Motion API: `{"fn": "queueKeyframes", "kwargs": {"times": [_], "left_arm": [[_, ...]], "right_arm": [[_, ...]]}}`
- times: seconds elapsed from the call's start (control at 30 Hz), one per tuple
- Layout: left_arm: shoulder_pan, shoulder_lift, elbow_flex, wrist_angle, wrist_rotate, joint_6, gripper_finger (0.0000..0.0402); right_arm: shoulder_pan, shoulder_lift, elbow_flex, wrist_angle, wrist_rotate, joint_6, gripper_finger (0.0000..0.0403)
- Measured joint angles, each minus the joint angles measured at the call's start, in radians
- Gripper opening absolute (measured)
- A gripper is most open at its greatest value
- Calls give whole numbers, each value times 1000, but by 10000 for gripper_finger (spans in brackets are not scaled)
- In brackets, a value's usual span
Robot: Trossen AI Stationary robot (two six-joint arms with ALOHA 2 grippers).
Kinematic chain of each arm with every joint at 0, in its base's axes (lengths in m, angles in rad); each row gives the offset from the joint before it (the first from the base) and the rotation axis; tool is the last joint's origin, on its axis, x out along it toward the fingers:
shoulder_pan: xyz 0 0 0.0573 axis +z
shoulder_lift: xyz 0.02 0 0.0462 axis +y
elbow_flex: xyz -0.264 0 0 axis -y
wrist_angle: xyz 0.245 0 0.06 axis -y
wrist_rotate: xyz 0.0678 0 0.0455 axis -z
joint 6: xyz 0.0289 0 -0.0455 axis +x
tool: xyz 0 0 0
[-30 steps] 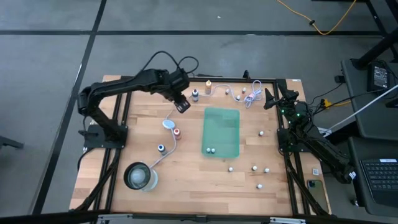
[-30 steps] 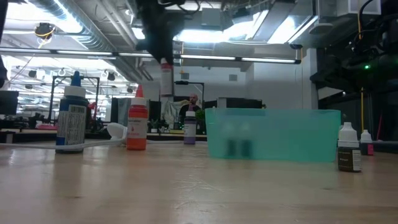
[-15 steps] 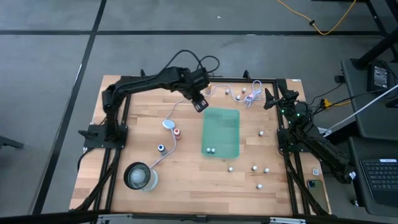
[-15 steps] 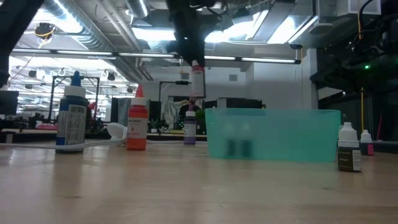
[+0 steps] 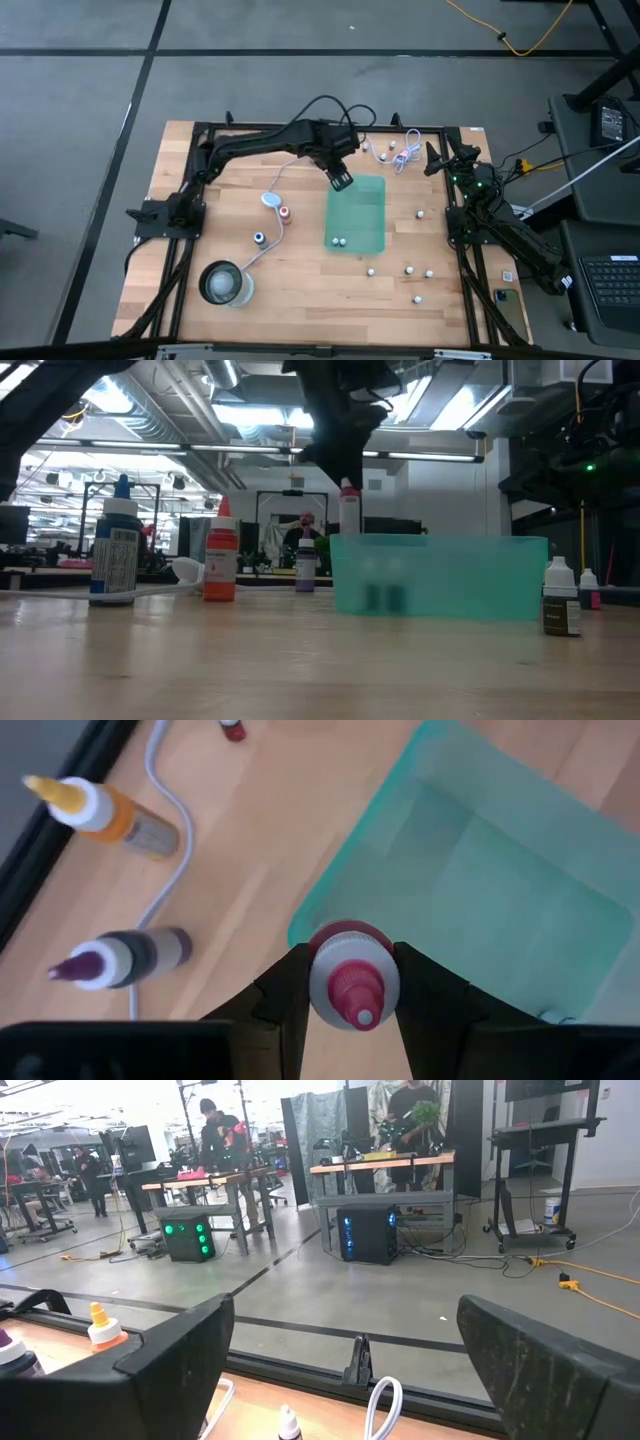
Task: Pick & Place food coloring
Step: Put the big pink food coloring bottle into the green bin
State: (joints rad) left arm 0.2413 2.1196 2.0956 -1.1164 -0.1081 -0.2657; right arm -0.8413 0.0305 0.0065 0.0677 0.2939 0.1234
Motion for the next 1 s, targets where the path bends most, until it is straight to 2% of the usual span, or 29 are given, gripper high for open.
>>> {"fn": "queueKeyframes", "kwargs": {"times": [0.57,1.0], "left_arm": [[-11,94,-9,76,-30,41,116],[-10,153,-11,71,-24,52,116]], "right_arm": [[0,0,0,0,0,0,384],[0,1,0,0,0,0,384]]}}
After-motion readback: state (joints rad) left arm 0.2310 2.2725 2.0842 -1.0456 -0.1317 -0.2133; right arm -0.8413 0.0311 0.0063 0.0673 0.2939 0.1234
